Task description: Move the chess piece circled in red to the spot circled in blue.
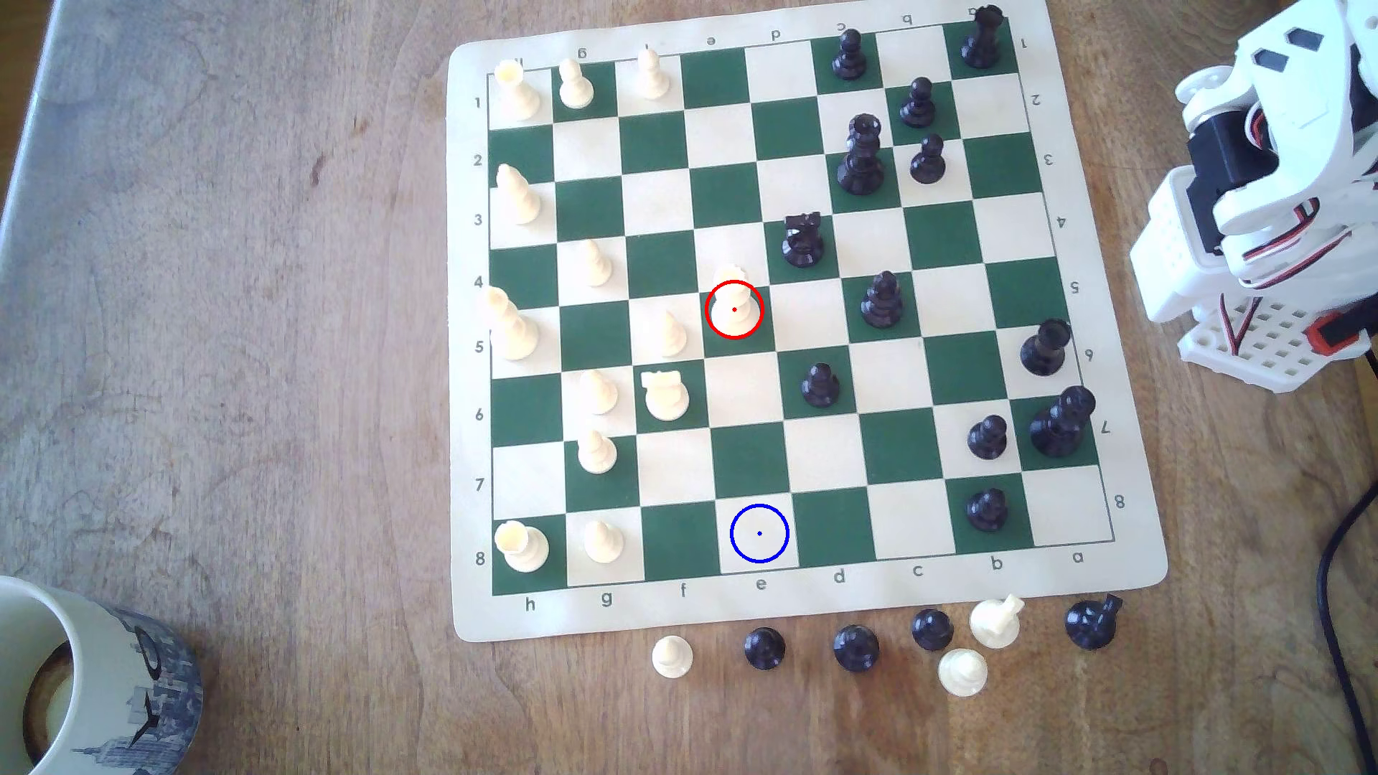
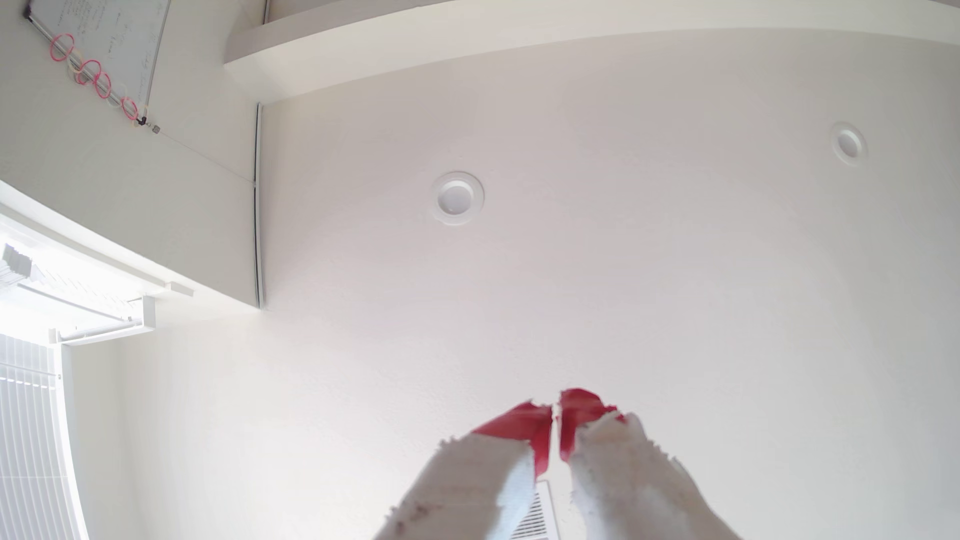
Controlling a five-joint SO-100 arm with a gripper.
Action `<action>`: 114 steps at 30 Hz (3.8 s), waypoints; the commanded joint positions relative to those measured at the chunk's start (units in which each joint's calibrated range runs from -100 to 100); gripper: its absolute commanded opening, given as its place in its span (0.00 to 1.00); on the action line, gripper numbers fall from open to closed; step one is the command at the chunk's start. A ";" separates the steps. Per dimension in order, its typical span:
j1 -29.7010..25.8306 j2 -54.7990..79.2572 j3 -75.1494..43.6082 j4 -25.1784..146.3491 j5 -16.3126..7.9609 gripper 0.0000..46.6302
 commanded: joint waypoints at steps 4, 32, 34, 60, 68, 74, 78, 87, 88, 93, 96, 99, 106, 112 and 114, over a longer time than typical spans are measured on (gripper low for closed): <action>2.51 -0.20 1.36 1.34 0.15 0.00; 11.35 11.01 -20.40 111.33 -0.29 0.00; 10.41 13.81 -22.94 114.61 0.05 0.00; 8.07 66.87 -73.80 155.23 -5.37 0.26; 7.21 75.78 -80.33 159.49 -5.96 0.32; 6.11 78.67 -78.70 157.77 -5.96 0.35; 5.33 80.62 -76.61 155.31 -6.06 0.35; 5.17 84.69 -75.80 150.64 -6.11 0.35; 5.25 85.37 -75.80 150.15 -6.15 0.35; 5.49 87.66 -75.80 149.25 -5.86 0.34; 6.03 88.43 -75.71 148.84 -5.81 0.34; 6.27 88.94 -75.71 148.51 -5.76 0.34; 5.41 89.87 -74.80 148.35 -5.76 0.33; 5.09 89.87 -74.71 147.53 -5.76 0.32; 5.02 89.87 -74.80 147.29 -5.76 0.31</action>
